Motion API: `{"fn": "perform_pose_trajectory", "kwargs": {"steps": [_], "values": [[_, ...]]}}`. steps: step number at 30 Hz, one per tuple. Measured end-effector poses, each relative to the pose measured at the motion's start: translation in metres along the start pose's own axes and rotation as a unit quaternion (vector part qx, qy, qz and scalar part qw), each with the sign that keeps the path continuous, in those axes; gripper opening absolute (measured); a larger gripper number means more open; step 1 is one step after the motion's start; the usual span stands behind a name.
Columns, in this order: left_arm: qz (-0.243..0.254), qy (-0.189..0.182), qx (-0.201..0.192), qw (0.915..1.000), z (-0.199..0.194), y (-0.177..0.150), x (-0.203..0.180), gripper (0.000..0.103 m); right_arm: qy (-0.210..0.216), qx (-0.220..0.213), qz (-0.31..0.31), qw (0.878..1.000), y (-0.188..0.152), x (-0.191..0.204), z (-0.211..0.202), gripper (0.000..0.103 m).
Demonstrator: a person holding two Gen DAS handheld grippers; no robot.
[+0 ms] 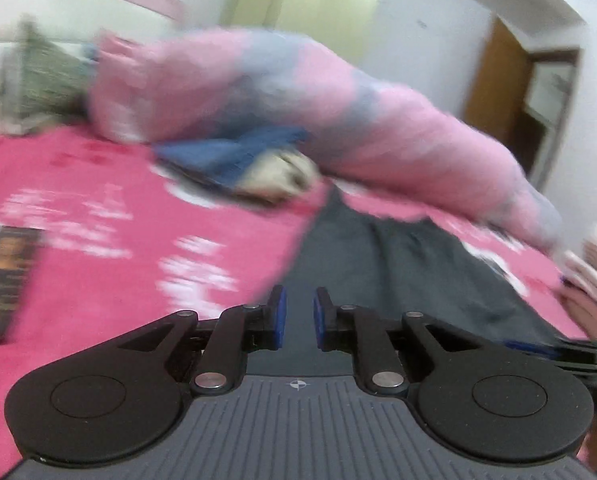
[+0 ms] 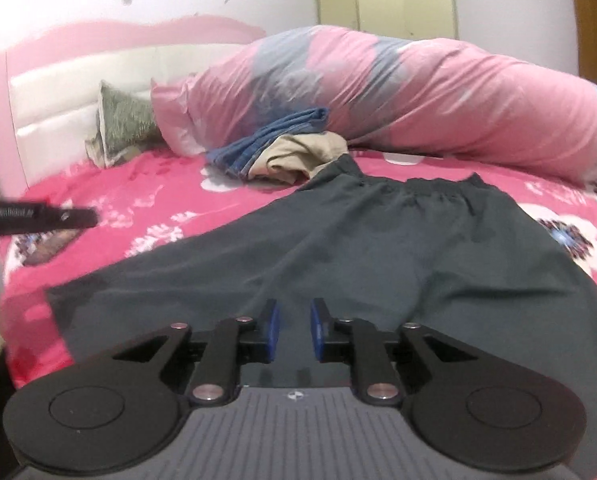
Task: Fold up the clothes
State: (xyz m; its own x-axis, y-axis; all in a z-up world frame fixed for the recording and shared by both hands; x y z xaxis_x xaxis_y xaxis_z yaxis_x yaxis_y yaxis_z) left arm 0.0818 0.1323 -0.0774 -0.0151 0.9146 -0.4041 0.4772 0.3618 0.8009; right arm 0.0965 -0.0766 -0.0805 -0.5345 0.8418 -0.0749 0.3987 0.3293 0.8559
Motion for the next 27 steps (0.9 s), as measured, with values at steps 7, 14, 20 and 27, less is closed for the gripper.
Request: {"fn": "perform_pose_trajectory", "kwargs": {"steps": [7,14,20,27], "values": [[0.025,0.013,0.096,0.995,0.099,-0.027,-0.027,0.015,-0.01,0.022,0.011,1.0,-0.014,-0.006,0.052,0.014],[0.005,0.146,0.071,0.9867,0.106,-0.001,0.04,0.011,-0.005,0.046,0.058,0.997,-0.04,-0.035,0.051,0.014],[0.015,0.09,0.051,0.9945,0.108,0.028,-0.008,0.013,0.021,0.001,0.075,0.997,-0.015,-0.039,0.046,0.014],[0.066,0.065,0.134,0.9867,0.202,-0.001,-0.047,0.016,0.038,0.026,0.114,0.992,-0.032,-0.043,0.075,0.014]]}}
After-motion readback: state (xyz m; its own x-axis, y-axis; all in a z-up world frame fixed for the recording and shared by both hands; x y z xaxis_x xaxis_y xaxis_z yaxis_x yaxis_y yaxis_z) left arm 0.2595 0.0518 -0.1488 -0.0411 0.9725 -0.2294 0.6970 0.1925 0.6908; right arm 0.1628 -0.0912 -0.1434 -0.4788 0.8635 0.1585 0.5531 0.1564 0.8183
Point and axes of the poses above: each gripper's, at about its wrist camera, not at the fingertips, and z roughly the way its jaws point, x to its left, y to its top, the point moved 10 cm from there along z, roughly the way its jaws point, and after that the axes turned 8 degrees about -z, right-handed, at the moved point
